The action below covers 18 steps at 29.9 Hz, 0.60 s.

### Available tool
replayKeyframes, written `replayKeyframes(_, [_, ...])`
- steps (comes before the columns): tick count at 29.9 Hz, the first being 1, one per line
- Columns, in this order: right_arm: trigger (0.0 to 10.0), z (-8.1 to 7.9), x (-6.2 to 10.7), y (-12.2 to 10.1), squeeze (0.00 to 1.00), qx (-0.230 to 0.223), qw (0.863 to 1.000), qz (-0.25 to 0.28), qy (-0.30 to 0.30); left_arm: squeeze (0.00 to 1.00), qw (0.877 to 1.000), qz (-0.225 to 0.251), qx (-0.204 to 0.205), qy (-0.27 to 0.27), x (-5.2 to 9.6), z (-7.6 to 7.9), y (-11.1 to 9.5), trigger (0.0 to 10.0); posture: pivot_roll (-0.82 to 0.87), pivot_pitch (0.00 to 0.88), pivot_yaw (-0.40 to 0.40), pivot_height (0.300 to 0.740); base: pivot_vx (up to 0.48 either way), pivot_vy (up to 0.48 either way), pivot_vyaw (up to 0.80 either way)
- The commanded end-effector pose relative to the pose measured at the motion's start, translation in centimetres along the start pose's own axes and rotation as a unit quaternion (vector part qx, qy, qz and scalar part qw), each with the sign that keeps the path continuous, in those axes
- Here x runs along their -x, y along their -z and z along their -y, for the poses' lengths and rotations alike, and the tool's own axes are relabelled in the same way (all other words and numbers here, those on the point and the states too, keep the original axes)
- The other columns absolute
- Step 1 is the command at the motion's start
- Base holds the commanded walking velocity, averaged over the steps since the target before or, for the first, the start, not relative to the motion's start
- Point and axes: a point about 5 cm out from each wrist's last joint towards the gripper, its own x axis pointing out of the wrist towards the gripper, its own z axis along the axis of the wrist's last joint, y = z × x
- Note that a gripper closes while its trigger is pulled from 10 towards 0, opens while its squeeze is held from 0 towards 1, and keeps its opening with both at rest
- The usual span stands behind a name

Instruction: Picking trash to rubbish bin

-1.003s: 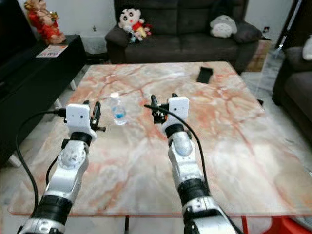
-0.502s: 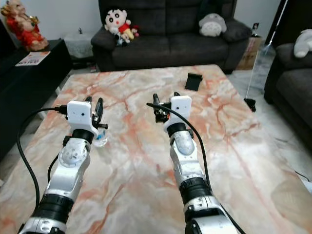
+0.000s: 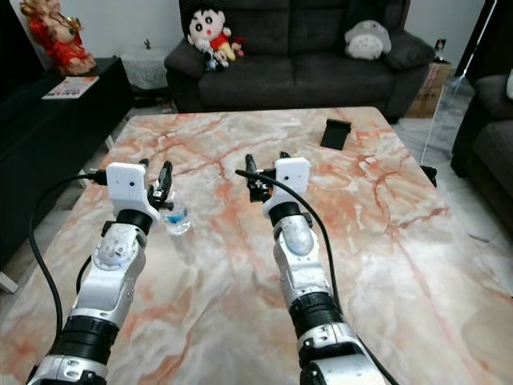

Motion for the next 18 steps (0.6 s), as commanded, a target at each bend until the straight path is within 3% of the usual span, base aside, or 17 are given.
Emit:
replayKeyframes(1, [10.0, 0.0, -0.1, -0.4, 0.0, 0.002, 1.0, 0.005, 0.0, 1.0, 1.0, 0.006, 0.007, -0.003, -0.7, -0.2, -0.7, 10.0, 0.09, 0.0, 0.037, 0.74, 0.0, 0.0, 0.0])
replayKeyframes(7, [10.0, 0.0, 0.1, -0.2, 0.0, 0.002, 1.0, 0.003, 0.0, 1.0, 1.0, -0.015, 0.009, 0.006, -1.9, -0.6, -0.4, 10.0, 0.09, 0.0, 0.035, 0.74, 0.0, 0.0, 0.0])
replayKeyframes(17, [10.0, 0.2, 1.0, 0.3, 0.0, 0.001, 1.0, -0.005, 0.008, 1.0, 0.999, -0.027, -0.03, 0.004, -4.4, -1.6, -1.2, 10.0, 0.08, 0.014, 0.044, 0.74, 0.0, 0.0, 0.0])
replayKeyframes(18, [10.0, 0.1, 1.2, 0.4, 0.0, 0.001, 1.0, -0.006, 0.008, 0.48, 0.999, -0.028, -0.039, 0.003, -4.6, -1.7, -1.3, 10.0, 0.08, 0.022, 0.045, 0.74, 0.0, 0.0, 0.0])
